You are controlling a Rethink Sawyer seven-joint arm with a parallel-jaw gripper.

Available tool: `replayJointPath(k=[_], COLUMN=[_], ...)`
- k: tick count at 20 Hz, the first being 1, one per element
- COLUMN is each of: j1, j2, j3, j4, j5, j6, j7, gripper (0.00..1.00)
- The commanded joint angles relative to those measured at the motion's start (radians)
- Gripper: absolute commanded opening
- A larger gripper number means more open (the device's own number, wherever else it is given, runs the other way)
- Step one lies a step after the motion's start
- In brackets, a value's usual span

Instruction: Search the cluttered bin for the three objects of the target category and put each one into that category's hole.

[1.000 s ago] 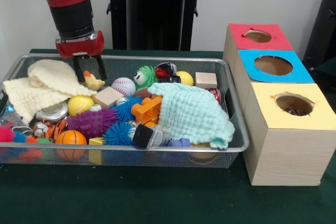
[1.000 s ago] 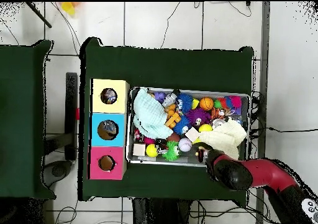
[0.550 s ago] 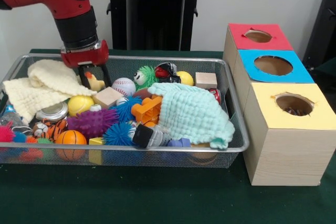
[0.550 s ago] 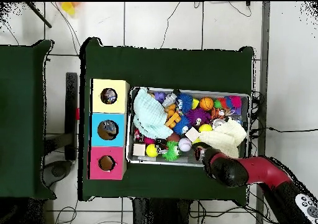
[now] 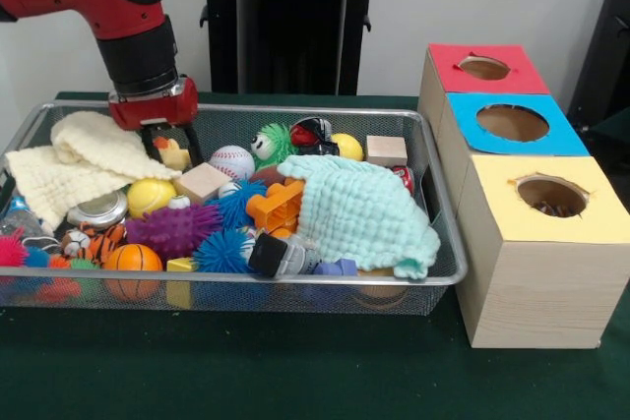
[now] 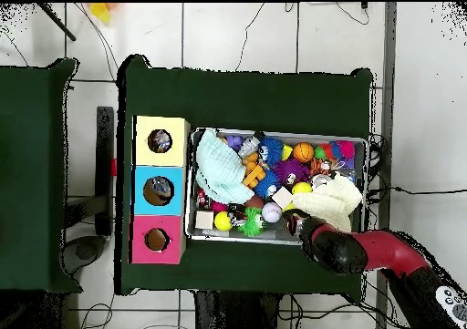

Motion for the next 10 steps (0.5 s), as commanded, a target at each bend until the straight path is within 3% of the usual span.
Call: replayJointPath(k=[1, 10], j1=[-0.043, -0.035], j2=[0.013, 0.019], j3=[0.042, 0.044], j4=[-0.086, -0.085], j5=[-0.05, -0.053], j6=[0.088, 0.082], j7=[-0.349, -0.338], gripper=[1.0, 1.0])
